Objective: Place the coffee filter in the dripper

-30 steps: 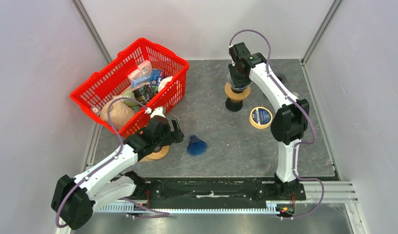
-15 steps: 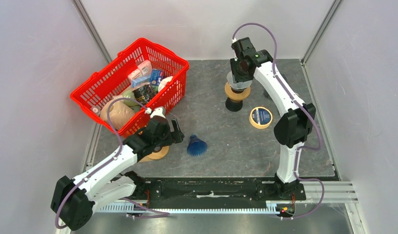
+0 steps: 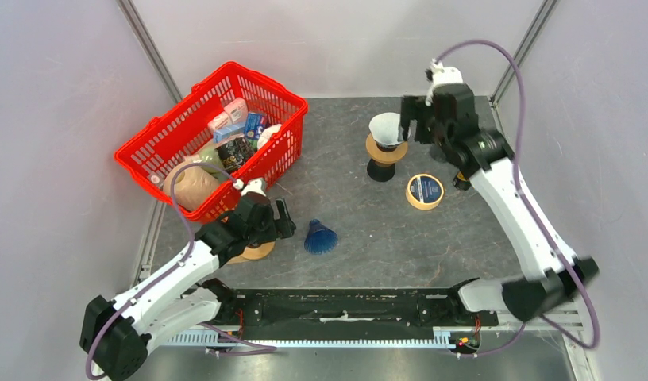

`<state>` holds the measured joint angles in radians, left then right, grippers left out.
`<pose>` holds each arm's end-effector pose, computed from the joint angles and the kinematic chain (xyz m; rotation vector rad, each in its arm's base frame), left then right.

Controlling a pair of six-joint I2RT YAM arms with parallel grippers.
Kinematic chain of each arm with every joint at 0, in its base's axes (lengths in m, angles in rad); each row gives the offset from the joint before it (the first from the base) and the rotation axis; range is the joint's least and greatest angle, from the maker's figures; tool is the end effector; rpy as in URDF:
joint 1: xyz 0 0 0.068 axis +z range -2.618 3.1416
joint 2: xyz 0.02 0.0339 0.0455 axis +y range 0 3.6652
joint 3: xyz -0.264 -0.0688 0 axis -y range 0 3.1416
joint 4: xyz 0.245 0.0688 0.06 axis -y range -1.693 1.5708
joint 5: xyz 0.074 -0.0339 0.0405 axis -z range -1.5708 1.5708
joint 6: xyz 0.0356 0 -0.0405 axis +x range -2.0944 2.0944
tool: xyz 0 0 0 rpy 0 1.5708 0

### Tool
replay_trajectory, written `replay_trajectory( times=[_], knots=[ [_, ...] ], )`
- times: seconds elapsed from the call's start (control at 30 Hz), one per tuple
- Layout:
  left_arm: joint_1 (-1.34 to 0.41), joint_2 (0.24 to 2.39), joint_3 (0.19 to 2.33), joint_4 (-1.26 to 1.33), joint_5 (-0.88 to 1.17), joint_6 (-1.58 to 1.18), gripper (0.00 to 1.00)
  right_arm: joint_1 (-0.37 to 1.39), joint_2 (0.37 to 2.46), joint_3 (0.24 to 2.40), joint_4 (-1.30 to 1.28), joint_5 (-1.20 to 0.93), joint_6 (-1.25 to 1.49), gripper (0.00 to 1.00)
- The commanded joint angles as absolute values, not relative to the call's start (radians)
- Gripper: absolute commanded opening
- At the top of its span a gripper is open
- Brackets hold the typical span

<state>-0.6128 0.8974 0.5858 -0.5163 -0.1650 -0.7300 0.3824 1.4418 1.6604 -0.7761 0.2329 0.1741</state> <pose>0.1512 -0.0992 0.2215 -0.2202 2.4189 -0.4311 0.2855 0.1060 0.4295 -0.0831 2.1111 0.0842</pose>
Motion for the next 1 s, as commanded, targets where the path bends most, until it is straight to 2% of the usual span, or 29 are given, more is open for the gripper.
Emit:
replay_trajectory(
  times=[0.0, 0.17, 0.3, 0.43, 0.67, 0.97],
  knots=[
    [-0.604, 0.843, 0.607, -0.529, -0.27, -0.733, 0.97, 0.377, 1.233, 1.347, -0.505, 0.345, 0.283, 0.97],
    [-0.605, 0.836, 0.612, -0.602, -0.326, -0.777, 0.97, 0.378, 0.954, 0.941, -0.285, 0.487, 0.466, 0.97],
    [-0.605, 0.838, 0.612, -0.639, -0.397, -0.819, 0.96, 0.377, 0.815, 0.763, -0.214, 0.545, 0.527, 0.97],
    [-0.604, 0.872, 0.6, -0.627, -0.461, -0.842, 0.95, 0.377, 0.746, 0.686, -0.2, 0.559, 0.543, 0.97],
    [-0.604, 1.004, 0.596, -0.486, -0.448, -0.833, 0.88, 0.377, 0.717, 0.649, -0.185, 0.5, 0.522, 0.97],
    [-0.606, 1.147, 0.604, -0.5, -0.44, -0.846, 0.8, 0.377, 0.729, 0.645, -0.186, 0.519, 0.503, 0.97]
  ],
)
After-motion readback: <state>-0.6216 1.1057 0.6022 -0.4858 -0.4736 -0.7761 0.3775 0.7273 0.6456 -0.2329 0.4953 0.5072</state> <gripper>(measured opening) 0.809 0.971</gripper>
